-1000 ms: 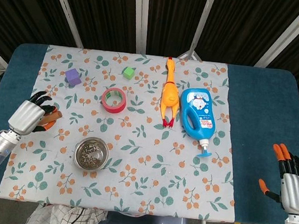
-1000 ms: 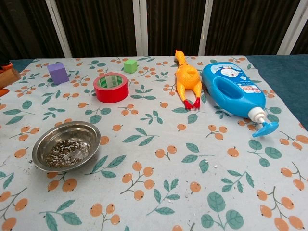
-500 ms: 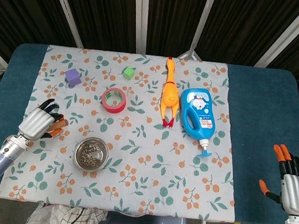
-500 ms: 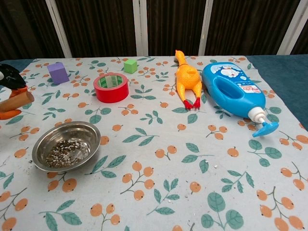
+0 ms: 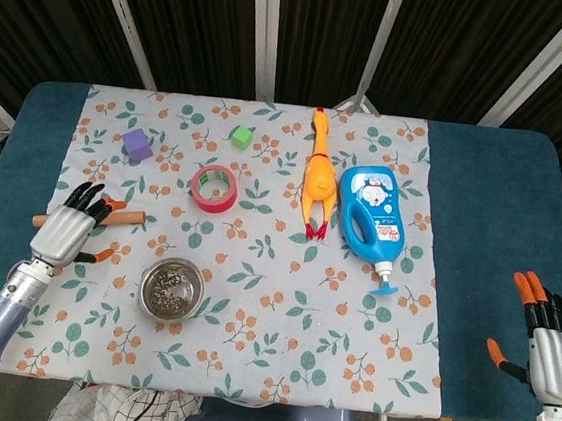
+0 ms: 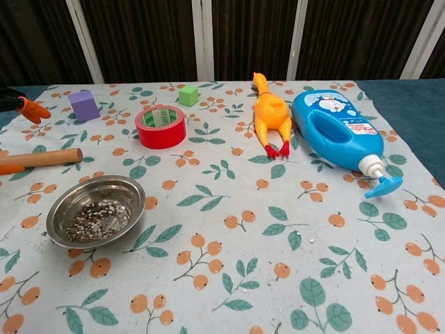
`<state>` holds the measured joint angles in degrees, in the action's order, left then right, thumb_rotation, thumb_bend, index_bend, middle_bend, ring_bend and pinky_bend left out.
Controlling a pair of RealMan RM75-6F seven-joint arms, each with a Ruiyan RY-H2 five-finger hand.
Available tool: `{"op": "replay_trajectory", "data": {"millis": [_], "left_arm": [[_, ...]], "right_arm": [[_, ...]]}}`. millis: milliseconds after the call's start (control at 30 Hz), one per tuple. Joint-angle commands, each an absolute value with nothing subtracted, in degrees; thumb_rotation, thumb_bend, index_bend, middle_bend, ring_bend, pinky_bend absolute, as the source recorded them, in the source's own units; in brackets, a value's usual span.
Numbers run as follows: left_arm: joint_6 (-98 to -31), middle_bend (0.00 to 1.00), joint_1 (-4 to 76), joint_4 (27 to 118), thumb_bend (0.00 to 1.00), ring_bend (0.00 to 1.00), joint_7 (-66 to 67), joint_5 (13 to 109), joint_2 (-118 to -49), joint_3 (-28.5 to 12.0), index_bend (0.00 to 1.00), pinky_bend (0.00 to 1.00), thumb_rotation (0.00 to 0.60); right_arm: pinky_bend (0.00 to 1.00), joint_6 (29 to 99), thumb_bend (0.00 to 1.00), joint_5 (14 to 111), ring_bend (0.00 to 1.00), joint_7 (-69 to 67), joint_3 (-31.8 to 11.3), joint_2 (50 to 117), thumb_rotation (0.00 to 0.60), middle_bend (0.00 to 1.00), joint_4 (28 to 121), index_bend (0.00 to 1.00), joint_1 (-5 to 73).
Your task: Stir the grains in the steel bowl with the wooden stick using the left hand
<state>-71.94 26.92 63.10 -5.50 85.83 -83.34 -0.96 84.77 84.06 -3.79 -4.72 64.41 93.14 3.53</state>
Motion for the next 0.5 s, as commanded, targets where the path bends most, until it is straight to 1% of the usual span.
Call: {"op": "replay_trajectory", "data": {"millis": [33, 133, 300, 400, 500], "left_arm": [[-73.99, 0.18, 23.46, 74.33, 0.28, 0.03, -0.28, 81.85, -77.71, -2.43, 0.19, 0.0, 0.6], [-76.88, 0.13, 20.82, 80.88, 0.27, 0.01, 3.67, 81.29, -74.35, -1.63, 0.16, 0.0, 0.6], [-82.29, 0.04, 14.39, 91.11, 0.25, 0.0, 14.43, 81.09, -68.29, 2.72, 0.08, 0.0, 0.6], [-84.87, 0.01, 11.4, 95.57, 0.25, 0.0, 16.69, 80.26, -66.0, 3.87, 0.04, 0.0, 0.6], [-87.39, 0.0, 9.16, 97.78, 0.24, 0.0, 15.82, 80.56, -64.85, 4.17, 0.01, 0.0, 0.6]], "right_arm": [[0.0, 84.46, 0.32, 84.16, 0.0, -3.54, -4.58, 64.32, 0.6, 0.0, 92.96, 0.0, 3.65], [0.0, 83.96, 0.32, 84.26, 0.0, -3.08, -4.37, 64.19, 0.6, 0.0, 92.87, 0.0, 3.83], [0.0, 83.3, 0.32, 84.86, 0.0, -1.22, -3.96, 64.08, 0.6, 0.0, 92.83, 0.0, 4.27], [0.0, 82.86, 0.32, 84.86, 0.0, 0.42, -3.77, 64.1, 0.6, 0.0, 92.79, 0.0, 4.48], [0.0, 82.79, 0.32, 84.67, 0.0, 1.25, -3.84, 64.19, 0.6, 0.0, 92.94, 0.0, 4.58]]}}
